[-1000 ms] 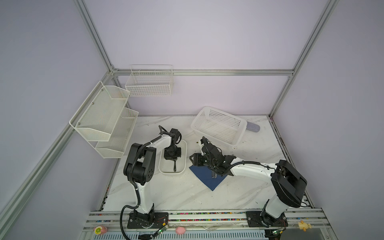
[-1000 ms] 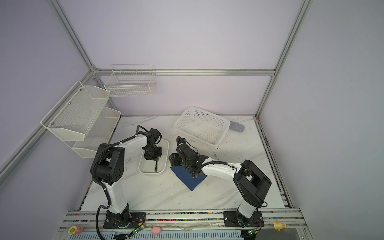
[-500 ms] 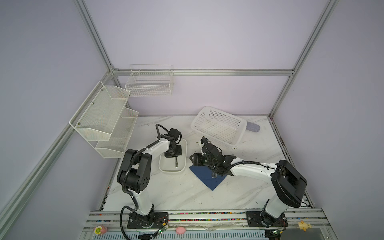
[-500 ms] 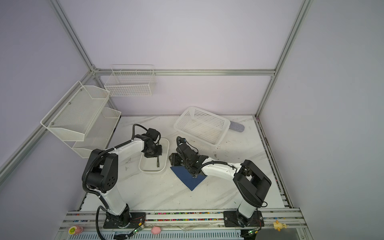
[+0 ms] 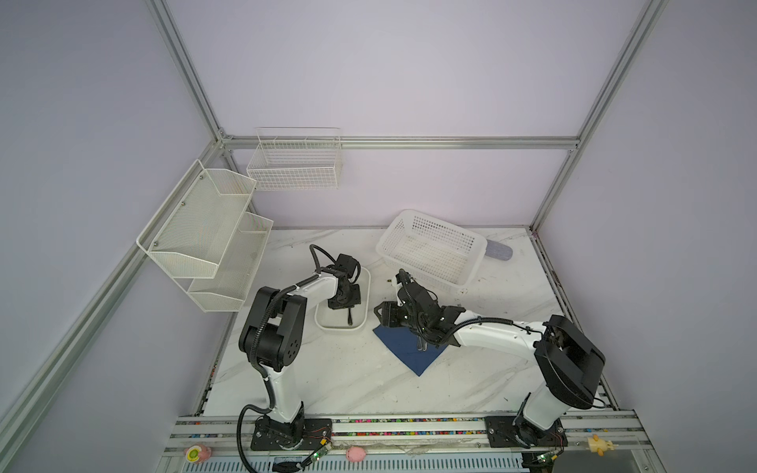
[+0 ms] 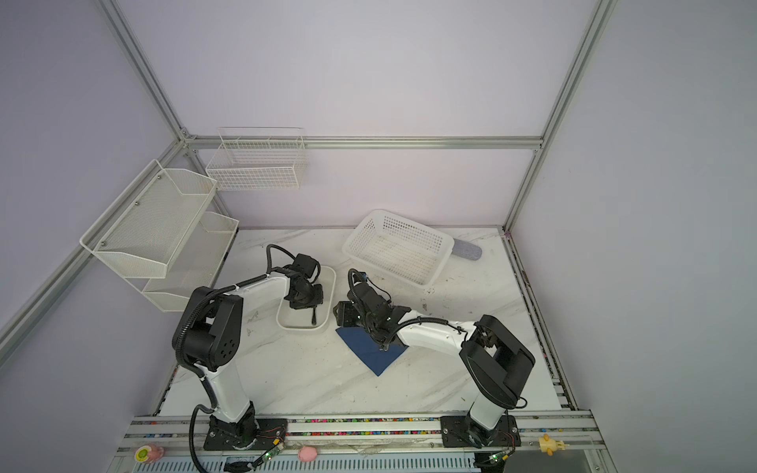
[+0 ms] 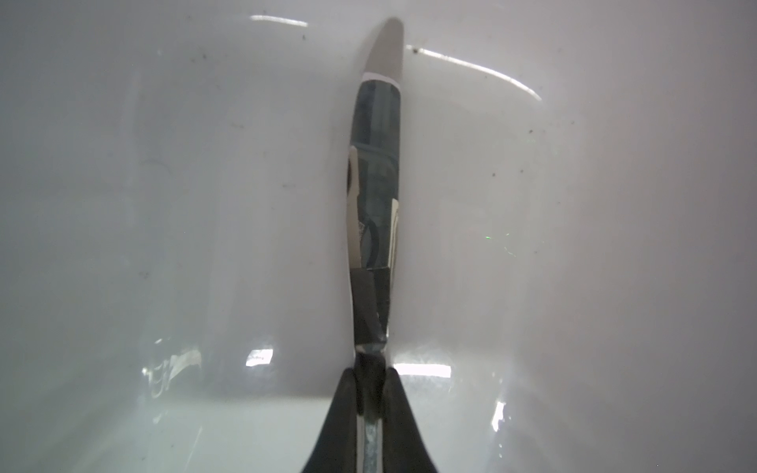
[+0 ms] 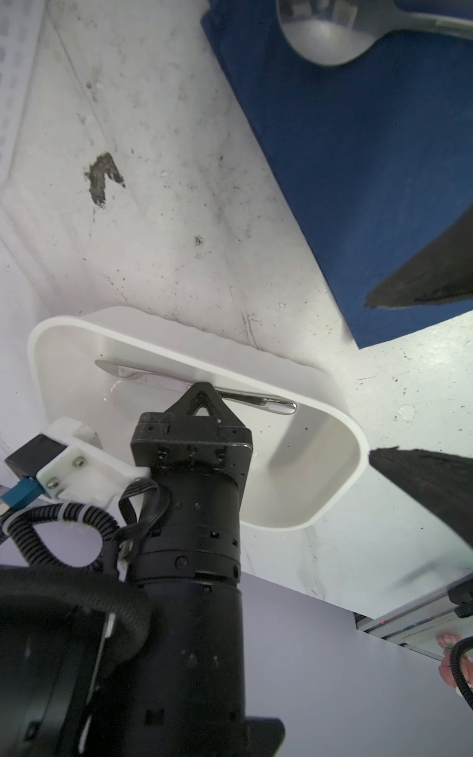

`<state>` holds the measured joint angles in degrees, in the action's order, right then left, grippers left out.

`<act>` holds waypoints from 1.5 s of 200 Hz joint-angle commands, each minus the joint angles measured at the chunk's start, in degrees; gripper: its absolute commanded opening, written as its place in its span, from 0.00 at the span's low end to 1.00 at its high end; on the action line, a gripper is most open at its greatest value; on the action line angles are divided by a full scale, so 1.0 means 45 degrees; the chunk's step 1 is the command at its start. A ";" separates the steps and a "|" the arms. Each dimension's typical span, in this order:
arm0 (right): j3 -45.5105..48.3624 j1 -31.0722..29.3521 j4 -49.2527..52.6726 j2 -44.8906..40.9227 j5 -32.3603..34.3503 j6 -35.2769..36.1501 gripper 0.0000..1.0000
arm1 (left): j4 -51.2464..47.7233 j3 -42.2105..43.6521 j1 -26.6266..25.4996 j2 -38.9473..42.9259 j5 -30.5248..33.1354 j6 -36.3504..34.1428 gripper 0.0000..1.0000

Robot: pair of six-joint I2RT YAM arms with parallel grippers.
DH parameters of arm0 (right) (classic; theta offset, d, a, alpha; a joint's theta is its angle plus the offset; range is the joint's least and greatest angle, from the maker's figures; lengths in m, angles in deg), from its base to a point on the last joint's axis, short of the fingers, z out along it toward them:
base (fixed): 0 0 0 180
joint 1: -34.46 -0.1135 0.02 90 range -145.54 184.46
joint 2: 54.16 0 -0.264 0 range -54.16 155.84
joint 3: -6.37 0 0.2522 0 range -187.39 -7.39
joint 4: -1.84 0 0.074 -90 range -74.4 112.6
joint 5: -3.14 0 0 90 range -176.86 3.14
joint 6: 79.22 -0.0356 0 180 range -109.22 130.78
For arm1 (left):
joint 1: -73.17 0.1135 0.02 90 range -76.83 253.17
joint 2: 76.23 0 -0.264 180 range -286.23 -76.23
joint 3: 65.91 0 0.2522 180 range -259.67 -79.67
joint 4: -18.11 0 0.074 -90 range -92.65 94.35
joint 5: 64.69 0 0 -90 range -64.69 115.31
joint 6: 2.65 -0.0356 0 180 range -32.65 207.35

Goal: Place the utensils on the paper napkin and roll it up

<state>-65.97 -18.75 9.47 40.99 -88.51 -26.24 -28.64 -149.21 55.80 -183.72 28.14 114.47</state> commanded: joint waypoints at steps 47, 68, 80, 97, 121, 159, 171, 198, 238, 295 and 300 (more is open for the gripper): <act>0.0170 -0.0031 0.0301 -0.0187 0.0327 -0.0056 0.57 | 0.0570 0.0418 -0.0086 0.0810 0.0595 0.0147 0.08; 0.0138 -0.0035 0.0311 -0.0188 0.0352 -0.0056 0.57 | 0.1046 0.1024 -0.0098 0.1877 0.0709 0.0105 0.08; 0.0148 -0.0046 0.0288 -0.0153 0.0347 -0.0039 0.57 | 0.1406 0.1331 -0.0087 0.2327 0.0643 0.0083 0.08; 0.0109 -0.0043 0.0268 -0.0102 0.0251 -0.0034 0.57 | 0.1849 0.1557 -0.0086 0.2549 0.0564 0.0088 0.08; 0.0100 -0.0031 0.0286 -0.0089 0.0240 -0.0036 0.57 | 0.2137 0.1356 -0.0096 0.2168 0.0417 0.0033 0.08; 0.0129 -0.0042 0.0317 -0.0167 0.0327 -0.0017 0.57 | 0.1892 0.0822 -0.0106 0.1639 0.0283 -0.0069 0.17; 0.0119 -0.0036 0.0274 -0.0151 0.0298 -0.0007 0.57 | 0.1731 0.0853 -0.0105 0.1639 0.0187 -0.0073 0.21; -0.0448 -0.0031 0.0474 0.0294 -0.0347 0.0149 0.58 | 0.0913 0.0980 -0.0106 0.1743 0.0164 -0.0088 0.21; -0.1194 -0.0032 0.1061 0.0788 -0.0144 0.0179 0.58 | -0.0377 0.2267 -0.0125 0.2768 -0.0696 0.0336 0.20; -0.1346 -0.0041 0.1269 0.0779 0.0102 0.0198 0.58 | -0.2484 0.3843 -0.0290 0.4280 -0.1972 0.0628 0.19; -0.1311 -0.0034 0.1286 0.0750 0.0145 0.0201 0.58 | -0.2611 0.4046 -0.0308 0.4400 -0.2097 0.0682 0.19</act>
<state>-70.76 -18.75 13.38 44.45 -89.23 -25.93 -34.76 -135.33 55.17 -166.89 22.32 116.02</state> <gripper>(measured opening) 0.583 0.191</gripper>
